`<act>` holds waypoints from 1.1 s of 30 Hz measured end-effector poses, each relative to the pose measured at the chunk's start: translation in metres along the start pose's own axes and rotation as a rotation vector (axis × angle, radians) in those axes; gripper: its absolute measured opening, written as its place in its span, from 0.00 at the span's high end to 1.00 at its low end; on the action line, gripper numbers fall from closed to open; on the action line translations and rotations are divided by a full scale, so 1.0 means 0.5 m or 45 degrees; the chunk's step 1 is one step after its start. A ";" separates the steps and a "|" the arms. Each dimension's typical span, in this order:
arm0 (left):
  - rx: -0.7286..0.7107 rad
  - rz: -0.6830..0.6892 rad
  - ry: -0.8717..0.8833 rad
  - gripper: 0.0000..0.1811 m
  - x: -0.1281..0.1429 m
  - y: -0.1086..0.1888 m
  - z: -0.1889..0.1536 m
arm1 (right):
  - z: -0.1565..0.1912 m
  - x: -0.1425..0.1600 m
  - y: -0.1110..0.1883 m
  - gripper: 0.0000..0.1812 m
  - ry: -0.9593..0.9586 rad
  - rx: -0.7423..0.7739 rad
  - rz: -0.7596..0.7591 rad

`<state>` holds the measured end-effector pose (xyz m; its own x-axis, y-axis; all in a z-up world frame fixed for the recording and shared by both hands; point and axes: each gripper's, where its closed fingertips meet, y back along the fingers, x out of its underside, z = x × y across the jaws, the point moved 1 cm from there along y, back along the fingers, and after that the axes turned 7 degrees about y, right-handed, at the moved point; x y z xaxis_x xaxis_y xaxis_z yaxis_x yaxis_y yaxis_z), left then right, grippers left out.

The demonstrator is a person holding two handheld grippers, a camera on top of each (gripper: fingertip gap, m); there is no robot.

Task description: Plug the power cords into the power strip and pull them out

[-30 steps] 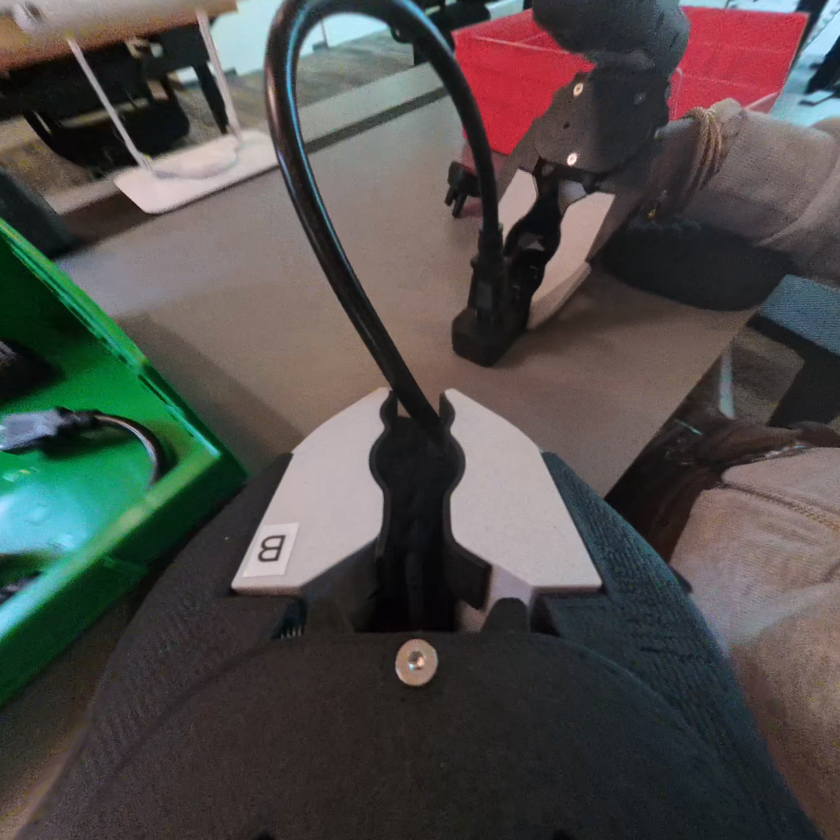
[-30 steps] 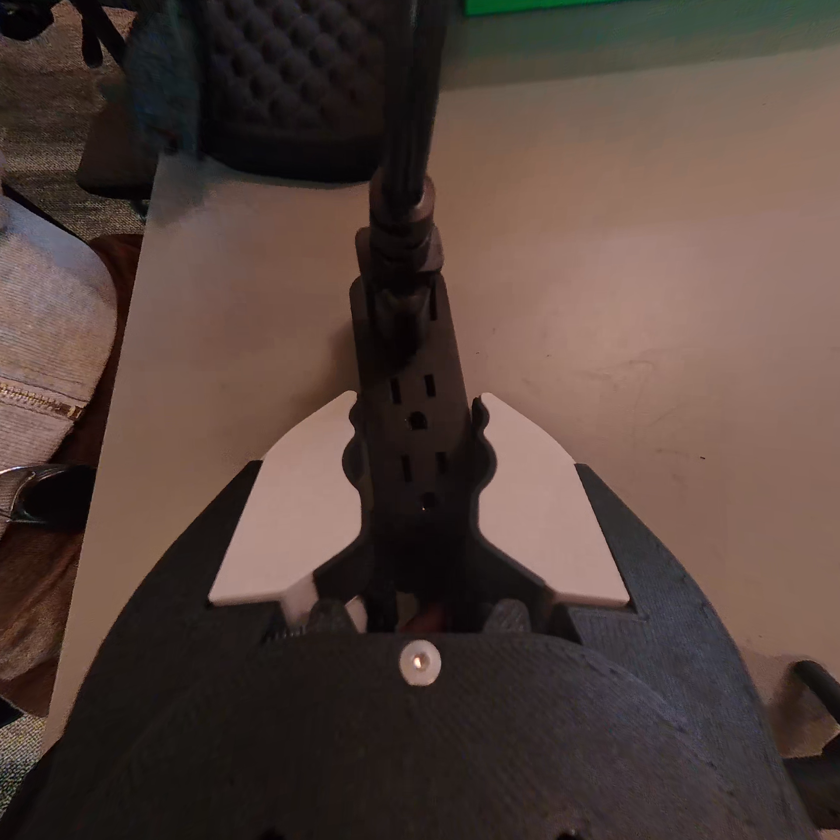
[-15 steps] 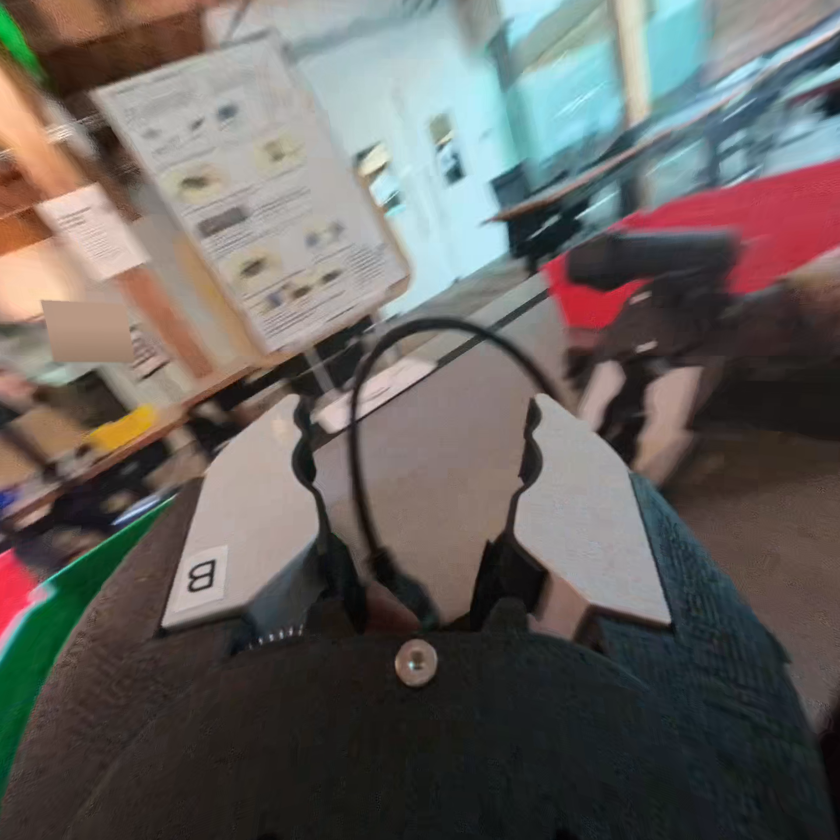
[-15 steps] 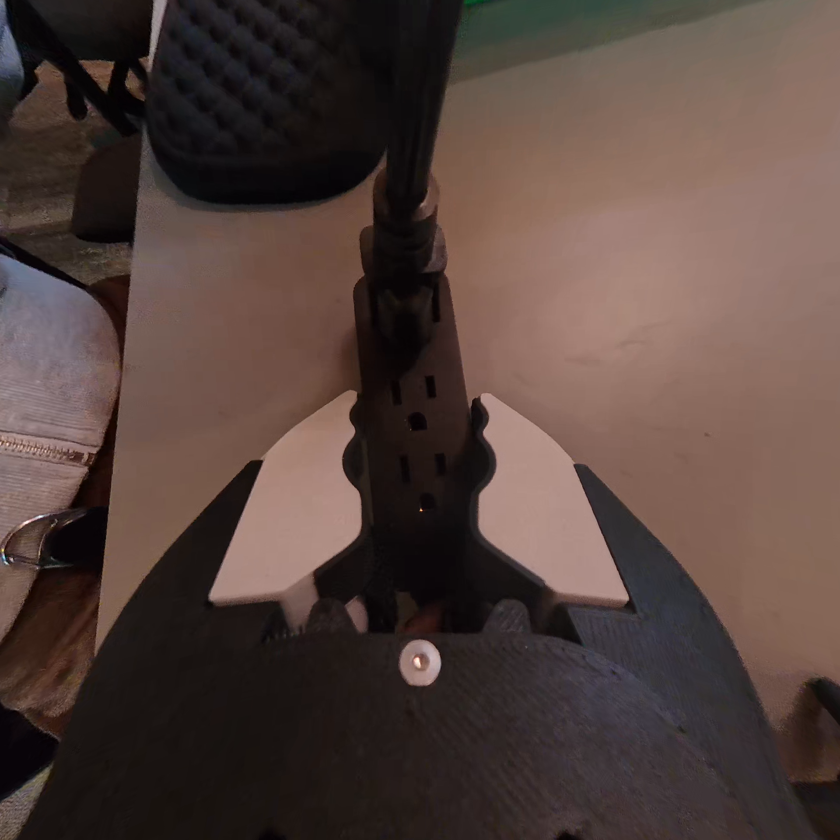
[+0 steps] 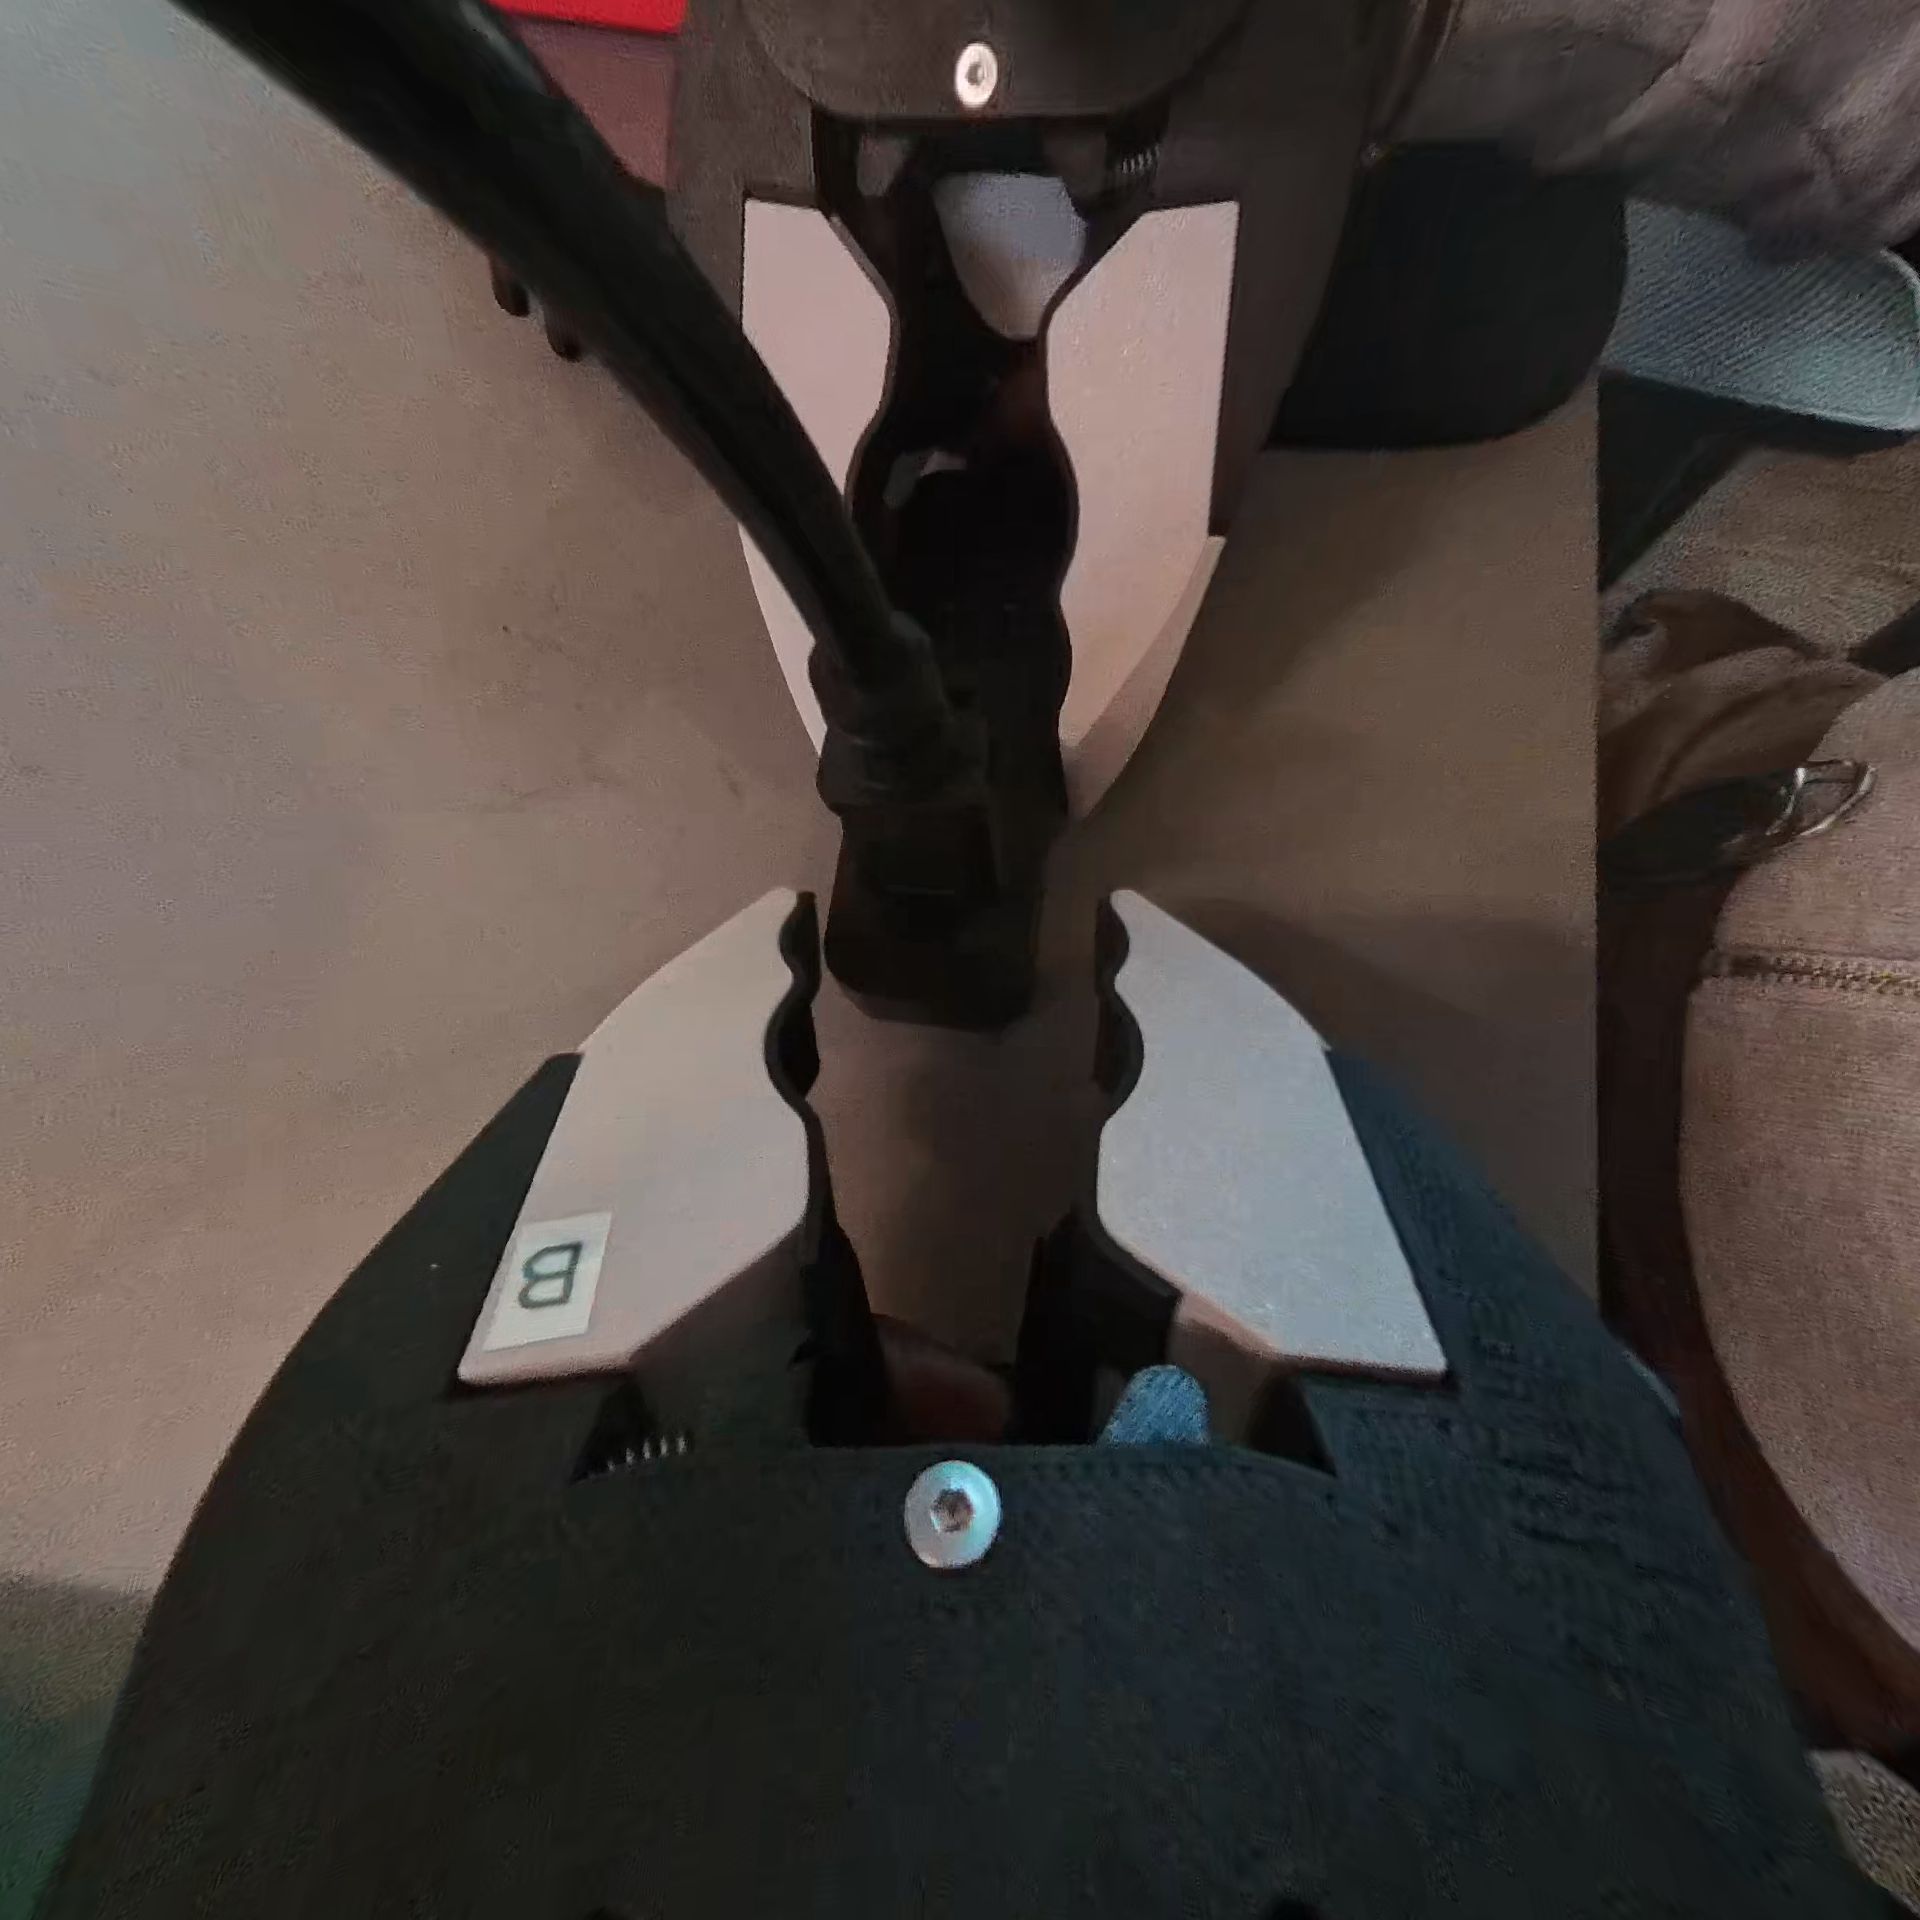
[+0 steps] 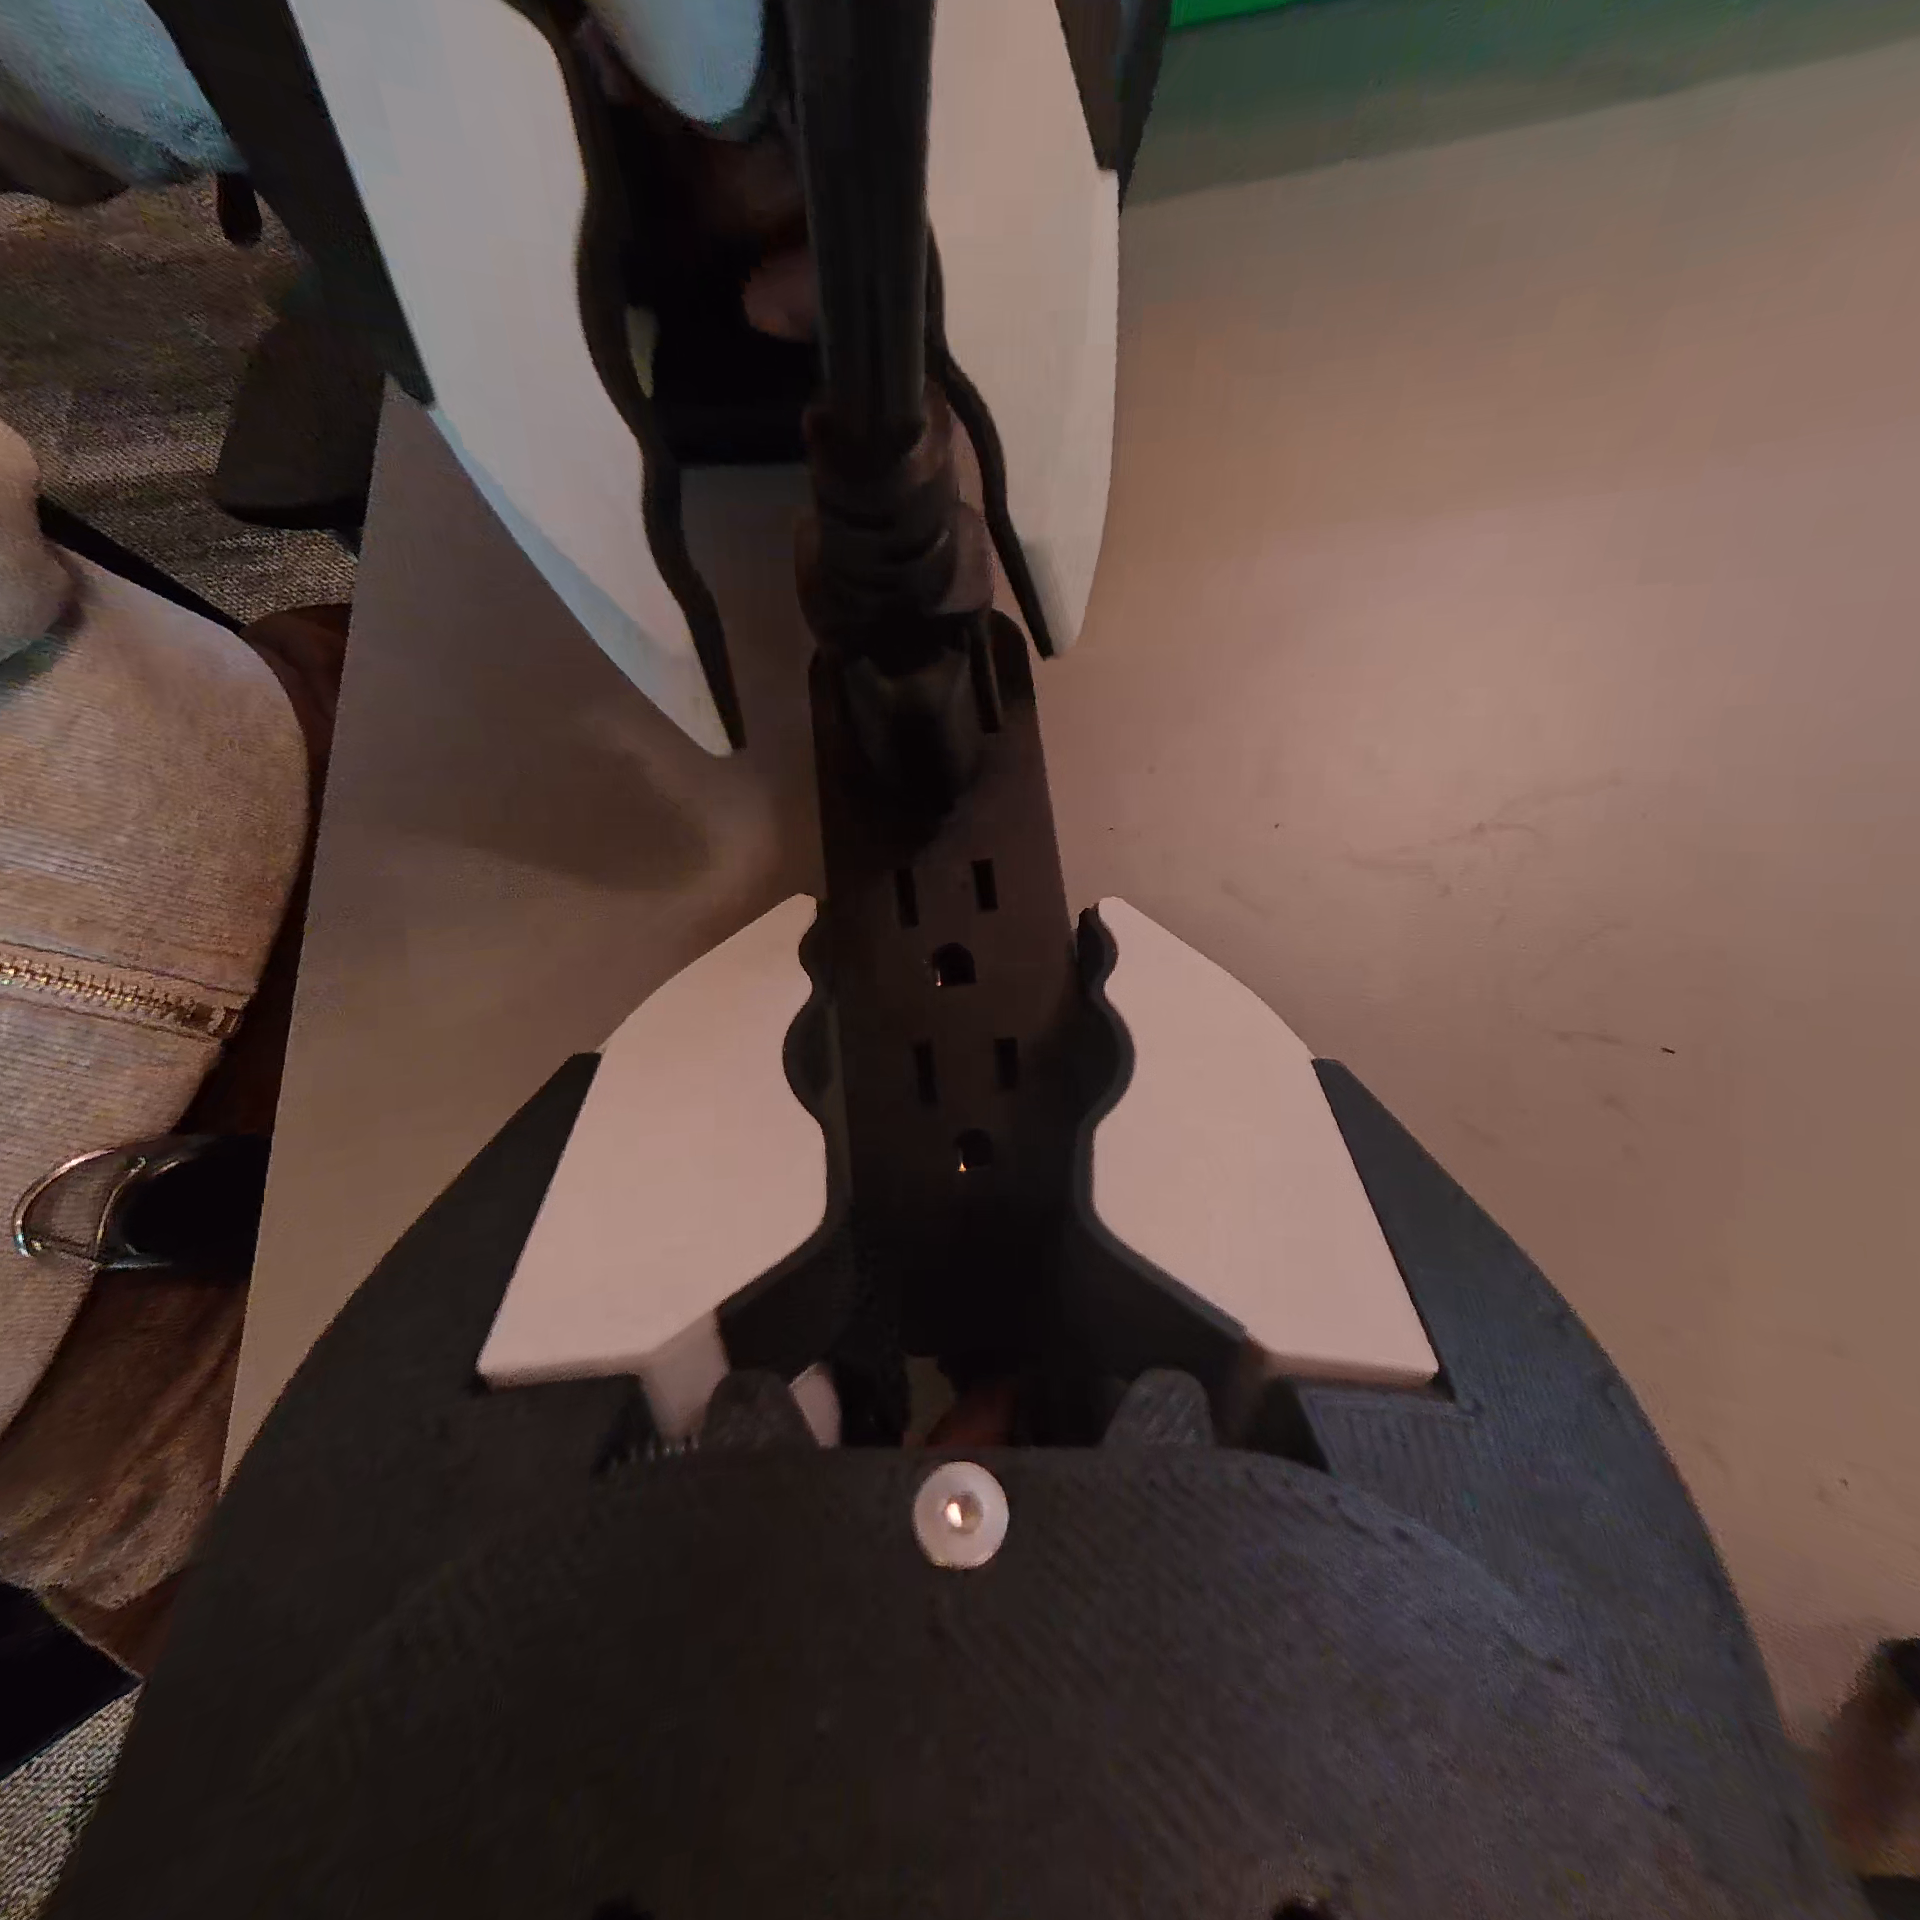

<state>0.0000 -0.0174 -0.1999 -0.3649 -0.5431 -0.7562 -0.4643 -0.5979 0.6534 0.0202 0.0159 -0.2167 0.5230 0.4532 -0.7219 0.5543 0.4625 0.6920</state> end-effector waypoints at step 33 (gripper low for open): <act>0.073 0.015 0.087 0.78 0.005 -0.009 0.015 | 0.002 -0.117 0.034 0.86 0.153 -0.016 -0.488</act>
<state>-0.0048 -0.0116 -0.2049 -0.3154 -0.5904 -0.7430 -0.5063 -0.5575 0.6579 -0.0004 -0.0036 -0.1627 0.2001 0.3311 -0.9221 0.6860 0.6246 0.3731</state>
